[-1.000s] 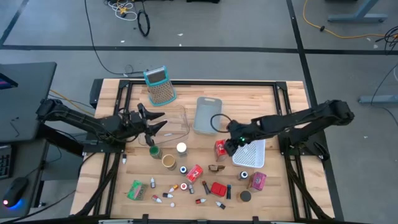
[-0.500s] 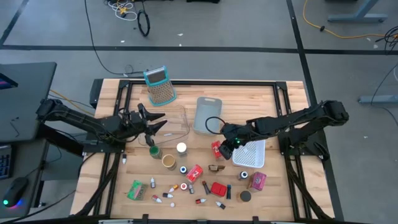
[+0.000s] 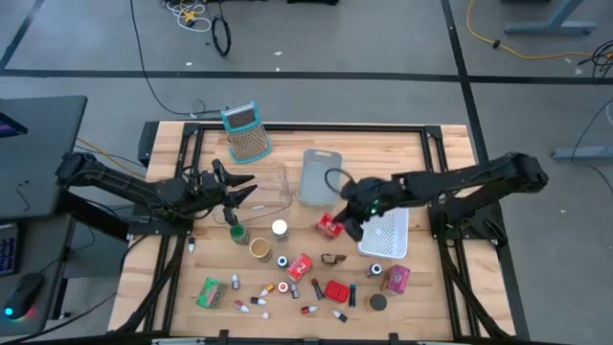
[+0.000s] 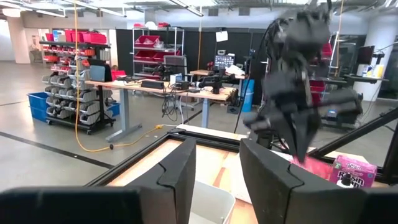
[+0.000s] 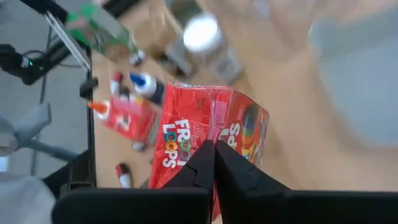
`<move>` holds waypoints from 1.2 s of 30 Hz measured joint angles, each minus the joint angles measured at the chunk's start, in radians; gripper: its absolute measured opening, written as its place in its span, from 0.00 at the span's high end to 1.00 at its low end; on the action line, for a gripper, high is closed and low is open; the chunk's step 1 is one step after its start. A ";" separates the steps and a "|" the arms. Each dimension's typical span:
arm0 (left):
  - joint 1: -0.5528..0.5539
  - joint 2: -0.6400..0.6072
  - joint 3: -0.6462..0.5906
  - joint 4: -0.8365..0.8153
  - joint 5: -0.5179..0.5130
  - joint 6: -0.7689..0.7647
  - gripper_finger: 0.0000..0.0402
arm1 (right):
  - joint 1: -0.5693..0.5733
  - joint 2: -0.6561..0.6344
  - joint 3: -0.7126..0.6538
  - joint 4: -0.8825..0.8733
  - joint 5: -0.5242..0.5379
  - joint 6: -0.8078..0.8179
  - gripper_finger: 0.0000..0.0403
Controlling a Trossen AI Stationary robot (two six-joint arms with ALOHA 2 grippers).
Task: Pick & Place Kitchen Items
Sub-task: Put the right red cereal box into the gray bin
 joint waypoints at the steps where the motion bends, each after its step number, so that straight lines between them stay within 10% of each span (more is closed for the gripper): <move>1: 0.000 0.000 0.000 0.000 0.000 0.000 0.67 | -0.008 -0.014 0.020 -0.005 0.009 -0.032 0.98; 14: 0.000 0.000 -0.001 0.054 -0.003 0.036 0.67 | -0.278 0.025 0.352 -0.239 -0.012 -0.426 0.99; 23: 0.000 0.000 -0.001 0.107 -0.004 0.100 0.67 | -0.500 0.225 0.366 -0.284 -0.243 -0.556 1.00; 36: 0.000 0.000 -0.001 0.101 -0.004 0.194 0.67 | -0.655 0.409 0.366 -0.260 -0.309 -0.767 0.99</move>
